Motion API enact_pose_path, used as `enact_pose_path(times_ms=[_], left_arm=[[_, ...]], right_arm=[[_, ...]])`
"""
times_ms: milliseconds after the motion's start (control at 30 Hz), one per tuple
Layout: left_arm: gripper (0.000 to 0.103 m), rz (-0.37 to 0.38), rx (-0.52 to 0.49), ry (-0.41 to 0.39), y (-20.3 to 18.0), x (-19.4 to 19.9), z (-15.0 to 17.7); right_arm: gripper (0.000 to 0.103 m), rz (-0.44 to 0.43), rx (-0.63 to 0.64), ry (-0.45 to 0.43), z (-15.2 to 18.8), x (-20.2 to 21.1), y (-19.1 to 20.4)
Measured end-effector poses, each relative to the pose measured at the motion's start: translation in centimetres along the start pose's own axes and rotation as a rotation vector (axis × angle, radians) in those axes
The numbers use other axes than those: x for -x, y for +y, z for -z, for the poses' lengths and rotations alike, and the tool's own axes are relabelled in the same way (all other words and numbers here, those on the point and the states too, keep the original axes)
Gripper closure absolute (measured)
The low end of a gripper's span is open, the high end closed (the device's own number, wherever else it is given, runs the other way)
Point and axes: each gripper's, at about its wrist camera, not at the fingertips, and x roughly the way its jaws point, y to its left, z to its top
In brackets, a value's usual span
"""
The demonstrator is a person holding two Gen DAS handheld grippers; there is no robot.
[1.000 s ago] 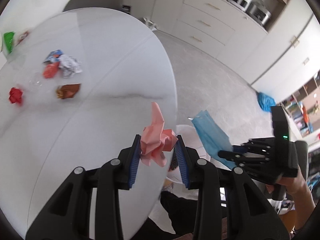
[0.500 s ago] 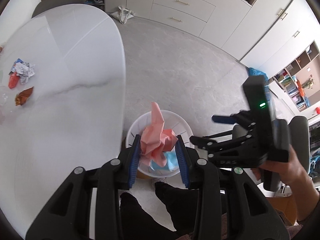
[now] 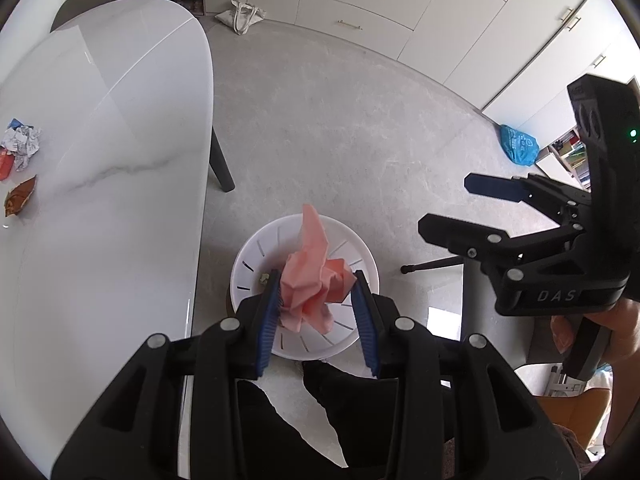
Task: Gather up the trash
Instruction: 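Carry tissue and face mask over the white bin and open both tools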
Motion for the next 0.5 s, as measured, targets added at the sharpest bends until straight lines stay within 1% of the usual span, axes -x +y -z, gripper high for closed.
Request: enact_pose_path(times_ms=[33,100,133,167,200,267,333,500], left_arm=[[0.068,0.002,-0.003,0.001,-0.1,-0.1,-0.1],[0.061,-0.001,-0.007,0.002,-0.3,-0.2,-0.3],[0.046,-0.005,-0.005,0.005,-0.4,-0.2,-0.5],[0.029,-0.012,0.003,0.004,-0.2,0.1,-0.4],[0.024,-0.023,0.014,-0.005,-0.2,0.4,-0.4],[0.016,-0.022,0.017,-0.023,-0.2,0.9,-0.3],[0.009,-0.024,0.022,-0.017,-0.2,1.0,-0.1],[0.009,-0.032,0.030,-0.012,0.0,1.2,0.0]], right_arm=[[0.014,0.008,0.004,-0.003,-0.1,0.2,0.1],[0.014,0.021,0.013,-0.008,-0.1,0.4,0.2],[0.014,0.024,0.015,-0.011,-0.1,0.5,0.2],[0.014,0.024,0.013,-0.014,-0.1,0.7,0.1],[0.014,0.024,0.011,-0.017,-0.1,0.8,0.1],[0.014,0.027,0.006,-0.021,-0.2,0.9,0.0],[0.014,0.033,0.002,-0.023,-0.3,1.1,-0.1],[0.013,0.045,0.006,-0.028,-0.3,1.4,0.0]])
